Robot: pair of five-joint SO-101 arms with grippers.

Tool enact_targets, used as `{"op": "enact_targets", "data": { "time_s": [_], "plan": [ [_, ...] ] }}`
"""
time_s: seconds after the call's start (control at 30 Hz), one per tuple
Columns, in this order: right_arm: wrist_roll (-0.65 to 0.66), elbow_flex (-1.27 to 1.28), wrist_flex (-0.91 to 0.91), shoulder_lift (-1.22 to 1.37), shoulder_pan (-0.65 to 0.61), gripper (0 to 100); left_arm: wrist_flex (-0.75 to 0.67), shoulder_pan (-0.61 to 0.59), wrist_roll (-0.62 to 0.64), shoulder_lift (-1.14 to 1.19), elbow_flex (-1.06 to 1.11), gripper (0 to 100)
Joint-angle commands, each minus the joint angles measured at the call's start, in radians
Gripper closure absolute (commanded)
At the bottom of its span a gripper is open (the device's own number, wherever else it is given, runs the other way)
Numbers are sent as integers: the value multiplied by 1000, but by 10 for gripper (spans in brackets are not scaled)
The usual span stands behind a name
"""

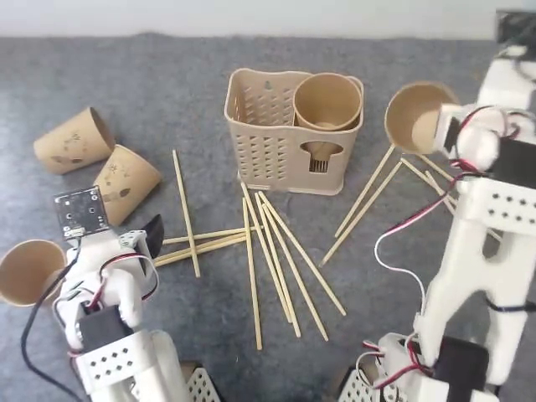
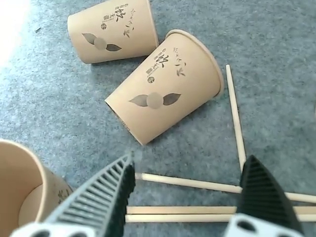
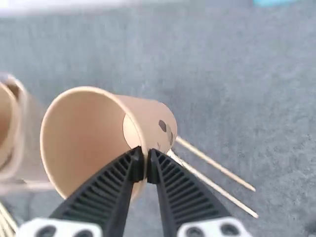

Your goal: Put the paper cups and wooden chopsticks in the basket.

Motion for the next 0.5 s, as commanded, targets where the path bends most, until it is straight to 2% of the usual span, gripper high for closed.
{"op": "enact_targets", "data": {
  "time_s": [0.0, 0.3, 0.47],
  "plan": [
    [-129, -204, 41, -10, -13, 991, -26, -5, -8, -11, -5, 674],
    [-354, -304, 30, -19, -257, 990, -25, -5, -11, -11, -1, 674],
    [-393, -379, 36, -18, -404, 990, -28, -3, -11, -11, 7, 674]
  ]
}}
